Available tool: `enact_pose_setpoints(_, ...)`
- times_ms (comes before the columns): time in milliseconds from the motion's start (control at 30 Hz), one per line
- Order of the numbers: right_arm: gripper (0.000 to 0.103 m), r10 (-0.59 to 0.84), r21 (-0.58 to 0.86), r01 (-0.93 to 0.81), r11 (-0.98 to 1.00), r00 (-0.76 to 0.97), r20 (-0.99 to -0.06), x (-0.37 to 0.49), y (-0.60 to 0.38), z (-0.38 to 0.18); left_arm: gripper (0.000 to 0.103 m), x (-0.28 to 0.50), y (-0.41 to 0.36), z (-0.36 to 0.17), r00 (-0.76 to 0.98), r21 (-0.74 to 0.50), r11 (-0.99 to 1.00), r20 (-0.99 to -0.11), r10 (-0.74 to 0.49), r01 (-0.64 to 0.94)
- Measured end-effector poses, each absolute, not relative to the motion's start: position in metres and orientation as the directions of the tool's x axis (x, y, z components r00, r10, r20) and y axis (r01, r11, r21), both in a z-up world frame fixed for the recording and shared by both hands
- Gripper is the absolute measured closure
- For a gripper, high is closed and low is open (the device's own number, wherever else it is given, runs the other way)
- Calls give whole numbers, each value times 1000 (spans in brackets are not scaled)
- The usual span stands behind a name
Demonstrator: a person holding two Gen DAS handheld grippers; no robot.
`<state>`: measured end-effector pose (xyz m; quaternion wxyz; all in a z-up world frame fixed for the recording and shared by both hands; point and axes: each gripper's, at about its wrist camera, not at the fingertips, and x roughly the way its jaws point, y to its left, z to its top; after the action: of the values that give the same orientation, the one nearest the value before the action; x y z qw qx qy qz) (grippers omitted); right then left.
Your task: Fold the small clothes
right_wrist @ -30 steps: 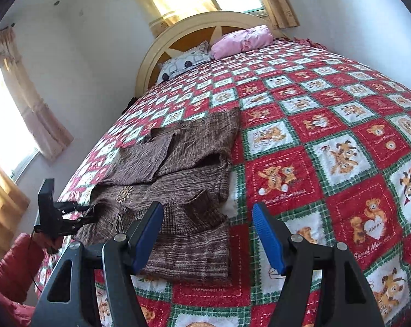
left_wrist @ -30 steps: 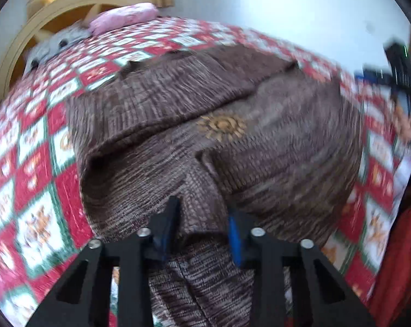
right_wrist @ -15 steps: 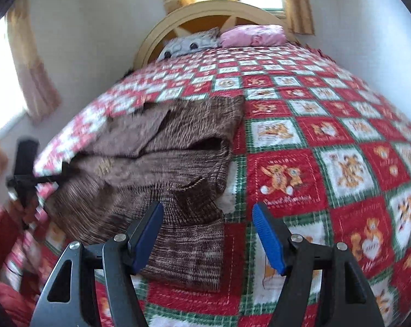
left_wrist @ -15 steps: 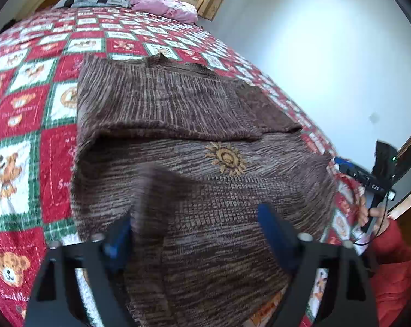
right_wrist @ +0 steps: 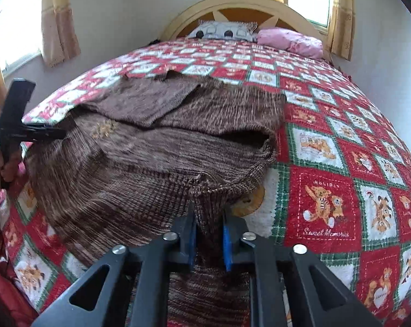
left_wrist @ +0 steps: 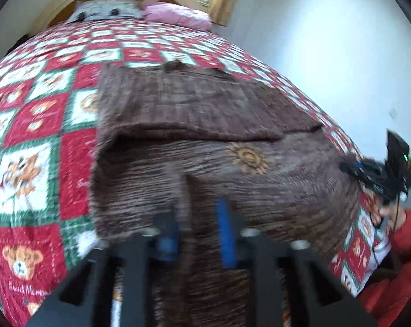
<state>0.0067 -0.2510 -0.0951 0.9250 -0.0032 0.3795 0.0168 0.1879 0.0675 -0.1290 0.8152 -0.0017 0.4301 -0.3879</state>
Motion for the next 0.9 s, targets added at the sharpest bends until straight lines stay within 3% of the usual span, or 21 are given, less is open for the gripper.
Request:
enact_pose_setpoints(100,92,62,71,-19,997,732,-679,-4,-254,-83,97,190,75,-129,348,-389,723,-683,-642,571)
enact_pose_setpoints(233,93,89,108,-26,994,767,-635,-14,-254,-54,97,174,77,-111,410,-351,728,-646,-644,589)
enact_pose_setpoints(433,93,18,-36,-56,998,748,-663,-16,-238,-46,97,165,81,-85,471,-341,725,-582,-662,598)
enact_pose_setpoints(667,93,42,15,-42,999,793,-608,-31,-237,-31,97,157,94,-77,516,-393,720,-510,-688,572)
enact_pose_setpoints(900,94,49,-50,-93,994,830,-555,34,-248,20,97,200,90,-45,593,-359,771,-495,-635,527)
